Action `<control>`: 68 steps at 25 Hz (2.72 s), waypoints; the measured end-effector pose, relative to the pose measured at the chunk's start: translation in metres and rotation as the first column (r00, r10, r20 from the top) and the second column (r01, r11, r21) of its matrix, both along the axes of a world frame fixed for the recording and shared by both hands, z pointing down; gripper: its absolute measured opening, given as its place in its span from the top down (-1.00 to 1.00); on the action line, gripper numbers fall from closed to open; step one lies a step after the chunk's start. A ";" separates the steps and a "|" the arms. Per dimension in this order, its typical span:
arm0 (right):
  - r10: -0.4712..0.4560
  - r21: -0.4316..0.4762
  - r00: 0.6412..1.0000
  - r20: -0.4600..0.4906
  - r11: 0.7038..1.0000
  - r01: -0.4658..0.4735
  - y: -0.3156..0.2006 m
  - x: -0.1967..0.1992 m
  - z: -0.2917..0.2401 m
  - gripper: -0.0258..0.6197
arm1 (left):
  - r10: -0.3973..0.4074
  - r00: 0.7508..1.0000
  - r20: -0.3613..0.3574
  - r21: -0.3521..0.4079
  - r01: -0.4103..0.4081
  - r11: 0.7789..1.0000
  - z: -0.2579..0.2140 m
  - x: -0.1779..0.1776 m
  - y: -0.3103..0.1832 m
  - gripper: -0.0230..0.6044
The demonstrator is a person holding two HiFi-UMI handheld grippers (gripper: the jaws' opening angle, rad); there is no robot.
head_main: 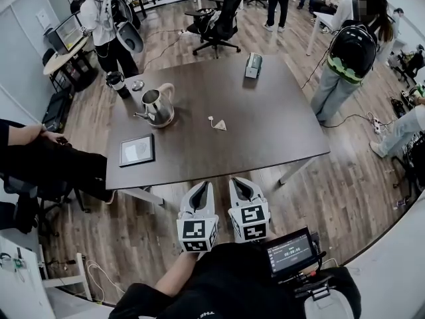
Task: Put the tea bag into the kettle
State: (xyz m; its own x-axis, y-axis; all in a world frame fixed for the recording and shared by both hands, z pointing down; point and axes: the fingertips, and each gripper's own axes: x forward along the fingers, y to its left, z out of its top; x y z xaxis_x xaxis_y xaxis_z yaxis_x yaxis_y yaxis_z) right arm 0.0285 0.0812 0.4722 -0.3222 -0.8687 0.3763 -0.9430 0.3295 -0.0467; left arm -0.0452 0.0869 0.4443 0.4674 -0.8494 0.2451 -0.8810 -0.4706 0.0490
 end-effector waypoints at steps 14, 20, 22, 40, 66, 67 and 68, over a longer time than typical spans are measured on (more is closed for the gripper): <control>-0.011 -0.012 1.000 0.011 1.000 0.011 -0.052 0.017 0.005 0.90 | -0.013 1.000 0.012 -0.021 0.013 1.000 0.007 0.016 -0.050 0.88; -0.019 -0.021 1.000 0.016 1.000 0.019 -0.076 0.029 0.005 0.90 | -0.011 1.000 0.018 -0.031 0.012 0.999 0.006 0.030 -0.074 0.88; -0.020 -0.022 1.000 0.017 1.000 0.021 -0.083 0.033 0.005 0.90 | -0.011 1.000 0.022 -0.032 0.012 0.999 0.005 0.034 -0.082 0.88; -0.022 -0.003 0.999 0.022 1.000 0.022 -0.139 0.077 -0.004 0.90 | 0.011 0.999 0.036 -0.008 -0.011 1.000 -0.008 0.081 -0.135 0.88; -0.076 0.034 0.997 0.003 0.997 0.076 -0.194 0.107 -0.022 0.90 | -0.036 0.999 0.024 0.028 0.036 0.999 -0.021 0.112 -0.187 0.88; -0.079 0.039 0.997 0.001 0.996 0.079 -0.199 0.108 -0.022 0.90 | -0.038 0.999 0.024 0.033 0.037 0.999 -0.022 0.113 -0.191 0.88; -0.080 0.042 0.997 0.001 0.996 0.080 -0.203 0.108 -0.023 0.90 | -0.039 0.999 0.026 0.033 0.038 0.999 -0.022 0.114 -0.194 0.88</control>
State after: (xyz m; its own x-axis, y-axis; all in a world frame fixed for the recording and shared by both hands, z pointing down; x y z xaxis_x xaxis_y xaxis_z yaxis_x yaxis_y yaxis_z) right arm 0.1367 -0.1215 0.4492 -0.3926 -0.8550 0.3387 -0.9133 0.4059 -0.0340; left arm 0.0686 -0.1069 0.4221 0.4275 -0.8745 0.2291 -0.8994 -0.4371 0.0100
